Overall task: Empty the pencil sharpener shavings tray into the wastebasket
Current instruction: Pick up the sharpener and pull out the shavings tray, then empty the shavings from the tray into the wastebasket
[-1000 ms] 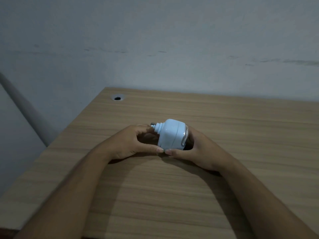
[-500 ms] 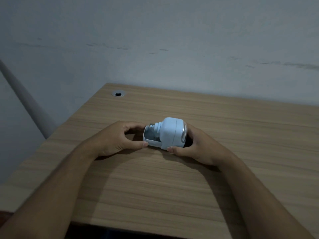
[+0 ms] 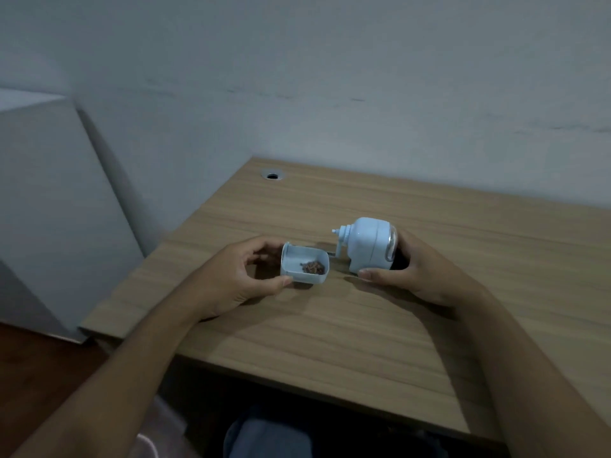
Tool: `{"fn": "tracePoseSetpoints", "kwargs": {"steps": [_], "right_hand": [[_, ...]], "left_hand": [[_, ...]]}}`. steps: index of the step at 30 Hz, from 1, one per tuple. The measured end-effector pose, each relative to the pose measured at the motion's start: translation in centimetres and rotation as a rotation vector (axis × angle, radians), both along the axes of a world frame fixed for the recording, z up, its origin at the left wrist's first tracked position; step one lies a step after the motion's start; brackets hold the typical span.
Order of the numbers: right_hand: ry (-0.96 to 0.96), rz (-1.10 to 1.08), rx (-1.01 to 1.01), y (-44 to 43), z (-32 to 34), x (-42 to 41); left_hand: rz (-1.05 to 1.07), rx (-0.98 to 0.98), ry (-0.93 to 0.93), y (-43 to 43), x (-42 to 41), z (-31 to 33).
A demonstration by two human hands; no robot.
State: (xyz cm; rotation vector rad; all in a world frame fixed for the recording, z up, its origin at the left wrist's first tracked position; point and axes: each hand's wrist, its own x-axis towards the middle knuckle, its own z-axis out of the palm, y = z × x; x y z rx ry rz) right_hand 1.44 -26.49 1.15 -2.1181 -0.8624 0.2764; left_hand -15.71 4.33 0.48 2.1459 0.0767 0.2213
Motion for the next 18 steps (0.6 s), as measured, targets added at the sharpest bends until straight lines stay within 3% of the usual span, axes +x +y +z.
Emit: {"fn": "tracePoseSetpoints", "kwargs": {"steps": [13,18], "right_hand": [[0.14,-0.453,0.452,-2.0,-2.4,-9.0],[0.132,-0.331,0.357,0.0,-2.2,-15.9]], "left_hand": [[0.064,-0.057,-0.03,0.0,-7.7,-1.1],[0.06,-0.182,-0.086,-0.4,-10.9,-1.9]]}}
